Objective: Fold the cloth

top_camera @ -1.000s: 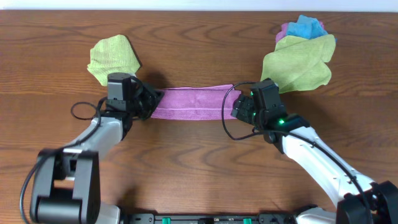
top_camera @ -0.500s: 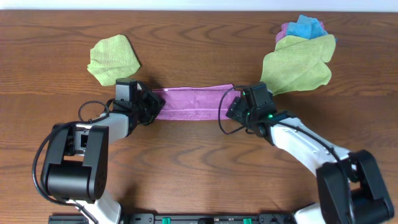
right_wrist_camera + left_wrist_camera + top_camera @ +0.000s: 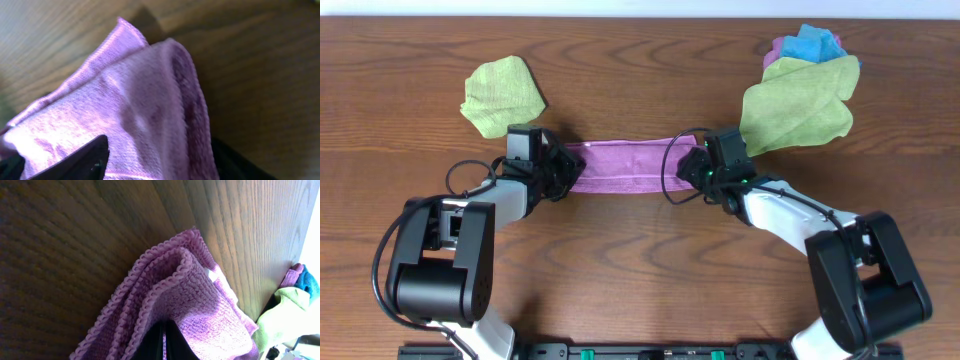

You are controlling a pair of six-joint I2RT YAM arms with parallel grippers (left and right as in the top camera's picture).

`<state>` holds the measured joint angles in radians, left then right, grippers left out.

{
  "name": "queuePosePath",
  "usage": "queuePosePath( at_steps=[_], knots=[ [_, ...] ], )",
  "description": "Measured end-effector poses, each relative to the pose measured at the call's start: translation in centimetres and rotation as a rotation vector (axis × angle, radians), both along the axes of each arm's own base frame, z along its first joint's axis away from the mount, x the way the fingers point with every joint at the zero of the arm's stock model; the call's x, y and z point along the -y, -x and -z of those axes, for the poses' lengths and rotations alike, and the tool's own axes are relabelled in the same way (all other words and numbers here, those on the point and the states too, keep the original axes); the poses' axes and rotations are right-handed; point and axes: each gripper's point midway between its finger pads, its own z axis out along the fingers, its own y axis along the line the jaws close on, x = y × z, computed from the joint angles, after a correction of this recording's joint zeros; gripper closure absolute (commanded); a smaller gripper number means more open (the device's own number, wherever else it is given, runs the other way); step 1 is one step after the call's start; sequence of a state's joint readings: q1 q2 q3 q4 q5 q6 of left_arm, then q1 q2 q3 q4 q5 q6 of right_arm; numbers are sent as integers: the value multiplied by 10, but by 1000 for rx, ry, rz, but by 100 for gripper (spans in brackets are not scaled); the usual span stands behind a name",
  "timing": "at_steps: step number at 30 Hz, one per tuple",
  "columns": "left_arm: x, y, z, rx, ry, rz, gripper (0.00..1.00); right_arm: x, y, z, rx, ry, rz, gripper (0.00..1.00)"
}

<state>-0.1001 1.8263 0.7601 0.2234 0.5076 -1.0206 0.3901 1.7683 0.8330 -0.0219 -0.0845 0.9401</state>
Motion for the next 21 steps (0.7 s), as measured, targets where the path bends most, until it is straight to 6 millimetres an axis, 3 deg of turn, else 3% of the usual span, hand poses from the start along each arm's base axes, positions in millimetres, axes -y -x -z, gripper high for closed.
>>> queuePosePath(
  at_steps=[4,10,17,21],
  knots=[
    [0,0,0,-1,-1,-1,94,-2,0,7,-14,-8,1,97],
    [0,0,1,-5,-3,-1,94,-8,-9,4,37,-26,-24,99],
    [0,1,1,-10,-4,-1,94,-21,-20,-25,133,-49,-108,99],
    [0,1,1,-10,-4,-1,94,-46,-24,-47,187,-79,-172,99]
  ],
)
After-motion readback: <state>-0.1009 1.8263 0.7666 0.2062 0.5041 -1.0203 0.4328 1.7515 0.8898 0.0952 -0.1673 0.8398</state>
